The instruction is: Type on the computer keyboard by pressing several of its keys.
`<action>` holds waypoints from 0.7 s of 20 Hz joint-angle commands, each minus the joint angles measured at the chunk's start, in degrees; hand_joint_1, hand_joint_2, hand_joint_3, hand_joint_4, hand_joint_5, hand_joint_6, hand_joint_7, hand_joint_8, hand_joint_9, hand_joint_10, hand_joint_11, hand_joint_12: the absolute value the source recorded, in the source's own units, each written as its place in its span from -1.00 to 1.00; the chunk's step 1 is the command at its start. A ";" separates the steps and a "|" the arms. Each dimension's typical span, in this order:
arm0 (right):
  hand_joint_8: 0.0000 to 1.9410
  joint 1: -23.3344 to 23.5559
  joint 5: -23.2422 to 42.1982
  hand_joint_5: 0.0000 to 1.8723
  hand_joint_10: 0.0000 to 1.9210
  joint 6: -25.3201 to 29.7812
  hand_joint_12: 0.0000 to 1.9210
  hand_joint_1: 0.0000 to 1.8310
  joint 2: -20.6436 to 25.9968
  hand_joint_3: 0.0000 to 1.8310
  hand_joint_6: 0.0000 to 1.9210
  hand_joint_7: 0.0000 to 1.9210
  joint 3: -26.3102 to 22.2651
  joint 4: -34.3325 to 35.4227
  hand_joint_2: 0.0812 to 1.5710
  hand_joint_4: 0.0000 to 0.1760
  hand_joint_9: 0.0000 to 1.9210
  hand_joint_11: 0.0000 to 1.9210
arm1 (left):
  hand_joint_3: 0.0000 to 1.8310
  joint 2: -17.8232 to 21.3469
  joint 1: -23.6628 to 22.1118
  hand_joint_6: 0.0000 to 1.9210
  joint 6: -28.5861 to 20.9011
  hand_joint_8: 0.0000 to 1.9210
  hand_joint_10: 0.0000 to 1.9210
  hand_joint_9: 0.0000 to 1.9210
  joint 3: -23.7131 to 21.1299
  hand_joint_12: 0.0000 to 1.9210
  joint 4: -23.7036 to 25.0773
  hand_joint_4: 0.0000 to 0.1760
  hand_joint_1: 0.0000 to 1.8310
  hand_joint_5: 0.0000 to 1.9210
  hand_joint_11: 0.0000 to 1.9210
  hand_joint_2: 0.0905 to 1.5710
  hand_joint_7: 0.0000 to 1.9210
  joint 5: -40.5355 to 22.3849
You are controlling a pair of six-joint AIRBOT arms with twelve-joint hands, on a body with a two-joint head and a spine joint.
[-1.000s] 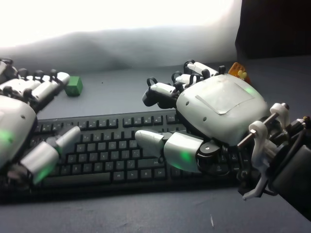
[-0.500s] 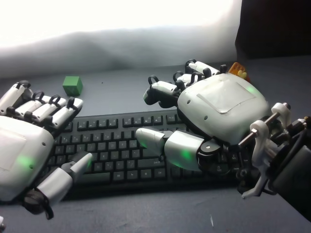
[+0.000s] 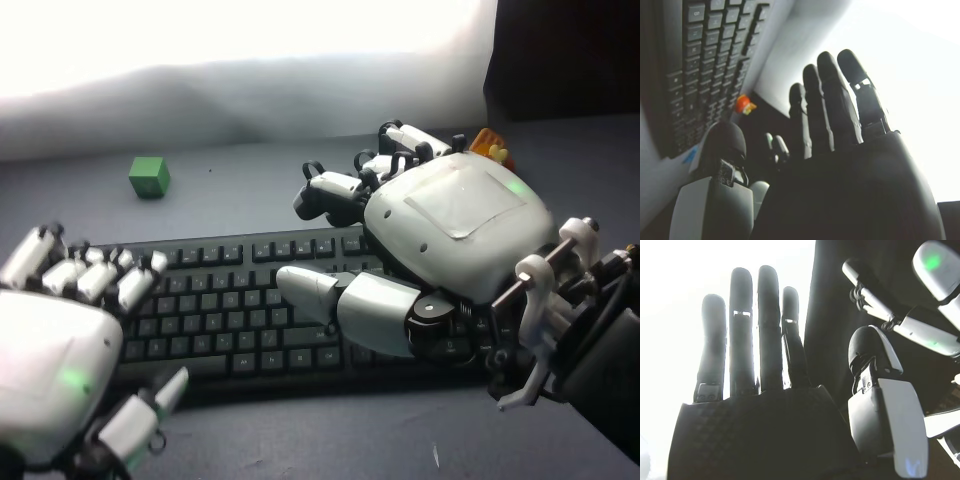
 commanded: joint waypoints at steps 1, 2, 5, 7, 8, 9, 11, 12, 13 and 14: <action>-0.98 0.13 5.25 -0.54 -0.09 0.28 0.78 -0.98 0.07 -1.00 -0.44 -0.16 -0.04 -3.90 0.58 -1.00 -0.49 -0.92 | -1.00 -0.14 0.18 -1.00 0.17 -1.00 -0.94 -0.55 0.05 0.24 2.99 -0.62 -0.64 -0.67 -1.00 0.66 -0.57 -6.61; -0.98 -0.13 5.46 -0.54 -0.09 0.36 0.78 -0.99 0.00 -1.00 -0.44 -0.16 -0.04 -4.44 0.58 -1.00 -0.48 -0.92 | -1.00 -1.79 0.35 -1.00 0.28 -1.00 -0.94 -0.55 0.37 0.24 2.84 -0.56 -0.64 -0.66 -1.00 0.65 -0.56 -6.89; -0.98 -0.14 5.59 -0.53 -0.08 0.43 0.78 -0.99 -0.04 -1.00 -0.44 -0.16 -0.04 -4.47 0.58 -1.00 -0.47 -0.91 | -1.00 -2.85 0.13 -1.00 0.67 -1.00 -0.94 -0.55 1.03 0.25 2.98 -0.57 -0.70 -0.66 -1.00 0.66 -0.57 -6.71; -0.99 -0.14 5.67 -0.55 -0.09 0.50 0.78 -0.98 -0.07 -1.00 -0.46 -0.17 -0.04 -4.52 0.59 -1.00 -0.49 -0.91 | -1.00 -3.97 -0.14 -0.99 0.85 -0.99 -0.95 -0.55 1.96 0.25 3.05 -0.64 -0.70 -0.64 -1.00 0.67 -0.56 -6.55; -0.99 -0.16 5.75 -0.55 -0.09 0.51 0.78 -0.97 -0.07 -1.00 -0.46 -0.17 -0.04 -4.56 0.59 -1.00 -0.50 -0.91 | -1.00 -4.72 -0.21 -0.99 1.04 -0.99 -0.94 -0.54 2.88 0.28 3.04 -0.63 -0.71 -0.63 -1.00 0.68 -0.55 -6.47; -0.99 -0.16 5.83 -0.56 -0.09 0.52 0.78 -0.97 -0.09 -1.00 -0.46 -0.18 -0.04 -4.57 0.59 -1.00 -0.50 -0.92 | -1.00 -5.38 -0.43 -0.99 1.03 -0.99 -0.94 -0.54 3.74 0.29 3.02 -0.64 -0.72 -0.63 -1.00 0.68 -0.55 -6.15; -0.99 -0.18 5.94 -0.57 -0.08 0.58 0.78 -0.94 -0.12 -1.00 -0.46 -0.18 -0.03 -4.59 0.59 -1.00 -0.50 -0.91 | -1.00 -6.69 -0.59 -0.99 1.05 -1.00 -0.95 -0.55 5.71 0.28 3.02 -0.67 -0.70 -0.63 -1.00 0.67 -0.55 -5.88; -0.99 -0.18 6.02 -0.58 -0.08 0.62 0.78 -0.95 -0.15 -1.00 -0.45 -0.18 -0.03 -4.61 0.59 -1.00 -0.51 -0.91 | -1.00 -7.17 -0.72 -0.99 1.05 -0.99 -0.94 -0.54 6.54 0.28 3.03 -0.65 -0.69 -0.62 -1.00 0.66 -0.54 -5.33; -0.99 -0.18 6.09 -0.56 -0.08 0.68 0.77 -0.94 -0.16 -1.00 -0.44 -0.17 -0.03 -4.63 0.59 -1.00 -0.50 -0.91 | -1.00 -7.70 -0.79 -0.99 1.08 -0.99 -0.94 -0.54 7.21 0.28 3.04 -0.62 -0.71 -0.62 -1.00 0.66 -0.54 -4.97; -0.99 -0.18 6.17 -0.55 -0.08 0.70 0.77 -0.94 -0.19 -1.00 -0.44 -0.17 -0.03 -4.64 0.59 -1.00 -0.50 -0.91 | -1.00 -8.36 -1.16 -0.99 1.65 -1.00 -0.95 -0.55 7.74 0.27 3.05 -0.61 -0.72 -0.63 -1.00 0.67 -0.55 -4.97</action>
